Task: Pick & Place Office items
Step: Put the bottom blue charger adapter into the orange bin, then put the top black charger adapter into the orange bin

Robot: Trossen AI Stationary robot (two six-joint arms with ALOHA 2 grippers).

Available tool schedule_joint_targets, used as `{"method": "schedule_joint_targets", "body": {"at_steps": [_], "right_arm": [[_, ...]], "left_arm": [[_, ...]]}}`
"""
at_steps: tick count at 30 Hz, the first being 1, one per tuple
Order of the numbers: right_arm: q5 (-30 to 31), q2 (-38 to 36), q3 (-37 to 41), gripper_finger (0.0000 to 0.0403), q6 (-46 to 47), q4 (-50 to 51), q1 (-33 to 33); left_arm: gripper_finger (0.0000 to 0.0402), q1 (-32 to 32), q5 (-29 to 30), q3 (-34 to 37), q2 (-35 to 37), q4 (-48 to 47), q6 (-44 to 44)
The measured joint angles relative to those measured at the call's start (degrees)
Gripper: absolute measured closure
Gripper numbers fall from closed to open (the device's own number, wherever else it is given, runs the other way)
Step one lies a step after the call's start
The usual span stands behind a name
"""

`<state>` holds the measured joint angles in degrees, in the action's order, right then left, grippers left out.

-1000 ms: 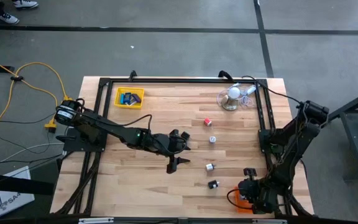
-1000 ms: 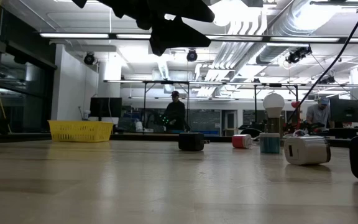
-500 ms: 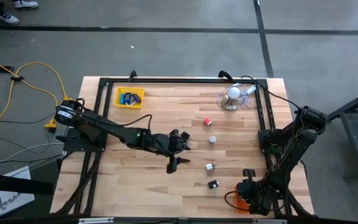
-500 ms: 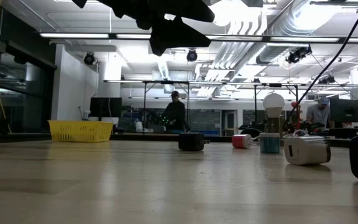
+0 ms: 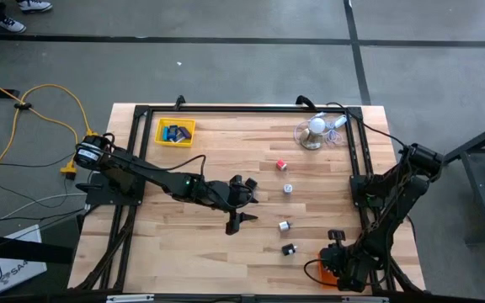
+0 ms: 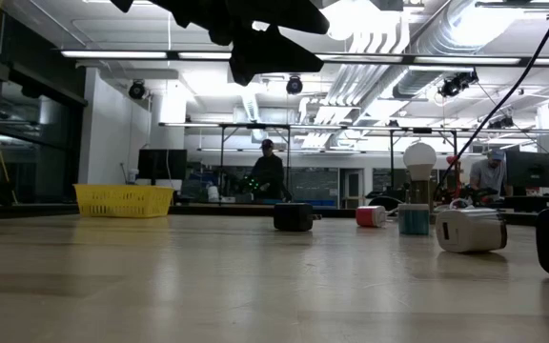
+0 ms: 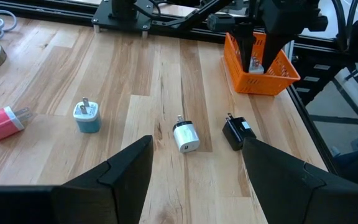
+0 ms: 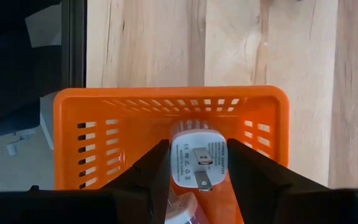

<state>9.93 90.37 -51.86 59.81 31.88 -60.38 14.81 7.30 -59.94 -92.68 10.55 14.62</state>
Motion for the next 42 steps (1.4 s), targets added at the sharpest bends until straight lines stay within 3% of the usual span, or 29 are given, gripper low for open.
{"method": "schedule_joint_targets", "body": {"at_steps": [42], "right_arm": [[-0.98,0.0,0.0,0.0238,-0.13,-1.05,0.0]], "left_arm": [[0.0159,0.02,-0.01,0.0,0.0,0.0,-0.01]]}}
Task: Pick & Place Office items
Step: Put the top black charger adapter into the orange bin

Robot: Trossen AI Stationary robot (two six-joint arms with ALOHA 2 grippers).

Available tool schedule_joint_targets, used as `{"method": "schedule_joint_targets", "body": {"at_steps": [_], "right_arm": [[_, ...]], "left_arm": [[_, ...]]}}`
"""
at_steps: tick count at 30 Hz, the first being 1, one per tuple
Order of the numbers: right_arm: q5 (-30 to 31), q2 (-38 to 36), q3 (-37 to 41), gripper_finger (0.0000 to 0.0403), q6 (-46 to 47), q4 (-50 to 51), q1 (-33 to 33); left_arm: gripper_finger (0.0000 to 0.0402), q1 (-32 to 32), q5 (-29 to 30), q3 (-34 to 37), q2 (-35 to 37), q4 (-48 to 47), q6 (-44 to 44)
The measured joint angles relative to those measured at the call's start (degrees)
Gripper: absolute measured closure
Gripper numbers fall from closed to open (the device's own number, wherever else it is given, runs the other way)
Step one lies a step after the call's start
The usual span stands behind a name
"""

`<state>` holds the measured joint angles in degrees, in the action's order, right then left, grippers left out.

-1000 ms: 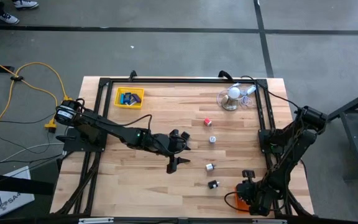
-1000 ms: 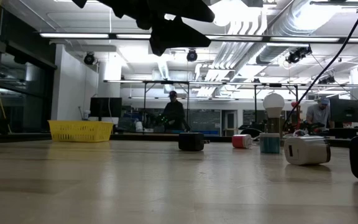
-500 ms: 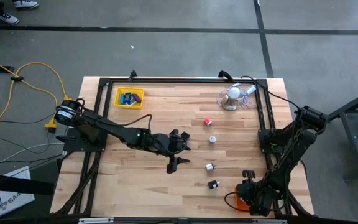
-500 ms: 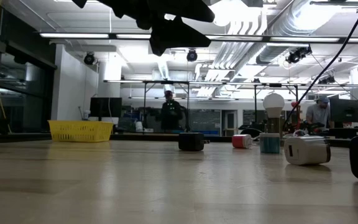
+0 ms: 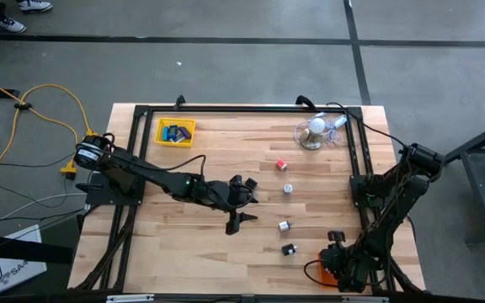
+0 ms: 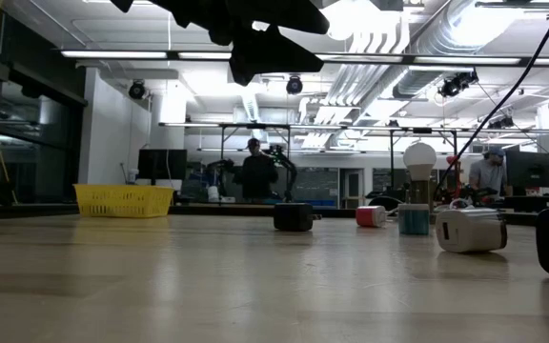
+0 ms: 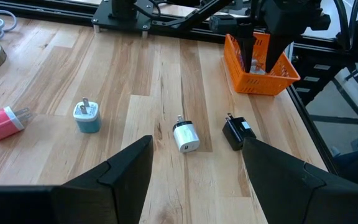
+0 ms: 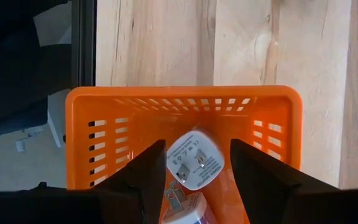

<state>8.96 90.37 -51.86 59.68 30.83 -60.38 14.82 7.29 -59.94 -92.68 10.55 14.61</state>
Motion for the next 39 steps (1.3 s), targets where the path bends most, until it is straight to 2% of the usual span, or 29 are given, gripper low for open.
{"method": "schedule_joint_targets", "body": {"at_steps": [15,32,39], "right_arm": [[-2.07,-1.97,0.0,0.0238,-5.92,-0.08,1.26],[-3.56,-15.15,-0.07,0.0238,-14.56,-0.1,8.02],[-3.21,-20.75,-0.09,0.0238,-20.28,-0.26,11.92]], "left_arm": [[0.0159,0.01,0.01,0.02,0.0,0.0,0.0],[0.0159,-0.55,-0.01,0.0,0.11,-0.8,2.83],[0.0159,-3.28,0.01,-0.01,5.86,-10.11,3.85]]}}
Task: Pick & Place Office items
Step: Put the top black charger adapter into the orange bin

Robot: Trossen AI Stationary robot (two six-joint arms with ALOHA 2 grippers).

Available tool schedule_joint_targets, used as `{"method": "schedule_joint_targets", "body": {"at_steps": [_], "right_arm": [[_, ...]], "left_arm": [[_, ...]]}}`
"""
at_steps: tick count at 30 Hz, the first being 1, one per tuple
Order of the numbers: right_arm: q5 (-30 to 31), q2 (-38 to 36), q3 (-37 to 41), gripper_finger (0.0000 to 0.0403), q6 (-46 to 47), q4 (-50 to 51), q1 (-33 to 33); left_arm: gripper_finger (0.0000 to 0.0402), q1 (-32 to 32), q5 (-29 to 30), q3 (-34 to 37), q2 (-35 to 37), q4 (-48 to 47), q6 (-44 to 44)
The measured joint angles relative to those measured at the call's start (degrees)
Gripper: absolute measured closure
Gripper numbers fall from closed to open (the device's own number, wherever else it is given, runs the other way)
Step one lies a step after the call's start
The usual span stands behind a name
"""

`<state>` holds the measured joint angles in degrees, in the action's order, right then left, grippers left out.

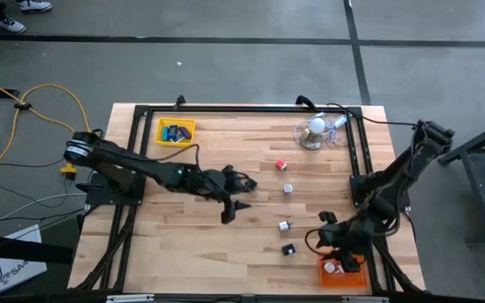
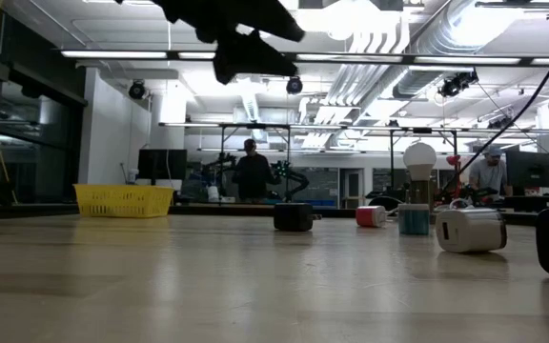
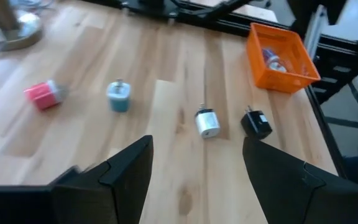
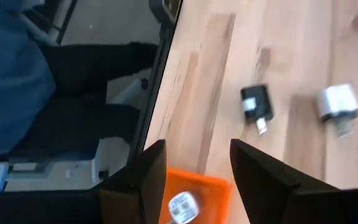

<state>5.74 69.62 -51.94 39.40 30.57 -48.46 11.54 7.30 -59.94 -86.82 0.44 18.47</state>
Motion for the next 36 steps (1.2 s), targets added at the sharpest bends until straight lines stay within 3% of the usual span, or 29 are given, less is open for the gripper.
{"method": "schedule_joint_targets", "body": {"at_steps": [7,16,26,36], "right_arm": [[0.31,-3.23,0.0,0.0238,-5.44,-0.99,3.56],[0.28,-4.91,-0.04,0.0238,-10.47,-2.47,9.81],[0.3,-6.44,-0.04,0.0238,-14.51,-3.47,18.86],[0.17,-6.49,-0.04,0.0238,-15.75,-6.06,25.86]], "left_arm": [[0.0159,-4.0,1.96,-0.02,7.39,-8.89,-4.02],[0.0159,-13.2,17.8,0.88,15.63,-19.66,-2.06],[0.0159,-19.42,18.08,15.46,28.92,-16.17,-2.57],[0.0159,-19.14,17.96,29.82,45.07,-6.41,-8.25]]}}
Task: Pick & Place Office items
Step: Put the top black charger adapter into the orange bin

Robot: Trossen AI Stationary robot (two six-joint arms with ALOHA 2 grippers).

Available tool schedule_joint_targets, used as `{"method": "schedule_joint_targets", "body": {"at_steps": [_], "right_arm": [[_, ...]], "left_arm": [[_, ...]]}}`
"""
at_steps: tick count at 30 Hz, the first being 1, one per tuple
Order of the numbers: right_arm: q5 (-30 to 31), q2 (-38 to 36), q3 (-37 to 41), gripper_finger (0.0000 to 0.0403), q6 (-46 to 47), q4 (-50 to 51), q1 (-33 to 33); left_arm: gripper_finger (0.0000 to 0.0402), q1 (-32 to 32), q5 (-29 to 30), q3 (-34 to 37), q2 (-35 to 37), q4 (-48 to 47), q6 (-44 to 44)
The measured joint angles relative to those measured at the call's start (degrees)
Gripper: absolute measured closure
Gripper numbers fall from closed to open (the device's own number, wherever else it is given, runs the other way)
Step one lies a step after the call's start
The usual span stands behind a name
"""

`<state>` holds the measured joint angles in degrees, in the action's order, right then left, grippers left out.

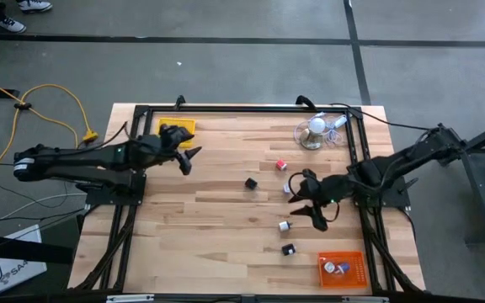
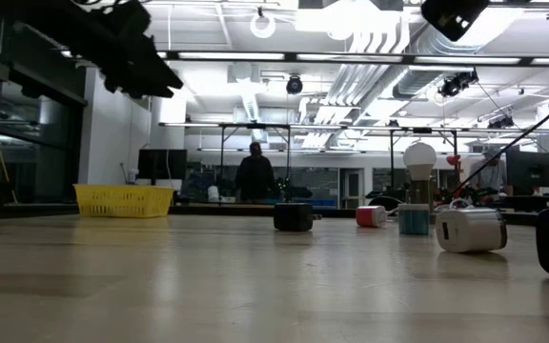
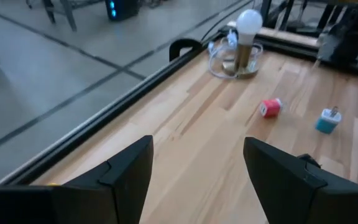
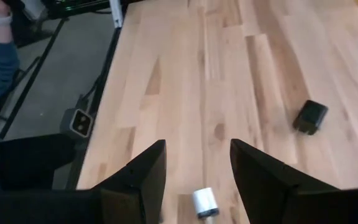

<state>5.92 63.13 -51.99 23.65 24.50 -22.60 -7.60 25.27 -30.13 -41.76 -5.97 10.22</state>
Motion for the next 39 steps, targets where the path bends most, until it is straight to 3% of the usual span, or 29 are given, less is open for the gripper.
{"method": "schedule_joint_targets", "body": {"at_steps": [12,22,39], "right_arm": [[0.12,0.02,0.0,0.0238,-4.38,-2.15,3.66],[0.09,1.77,1.27,0.0238,-7.33,-13.74,6.2],[-0.51,19.66,1.53,0.0238,-11.79,-32.34,13.43]], "left_arm": [[0.0159,-0.86,0.58,7.55,8.61,0.07,-1.37],[0.0159,-0.83,0.56,14.01,16.59,2.11,-1.52],[0.0159,1.7,0.51,20.88,29.23,2.29,-8.52]]}}
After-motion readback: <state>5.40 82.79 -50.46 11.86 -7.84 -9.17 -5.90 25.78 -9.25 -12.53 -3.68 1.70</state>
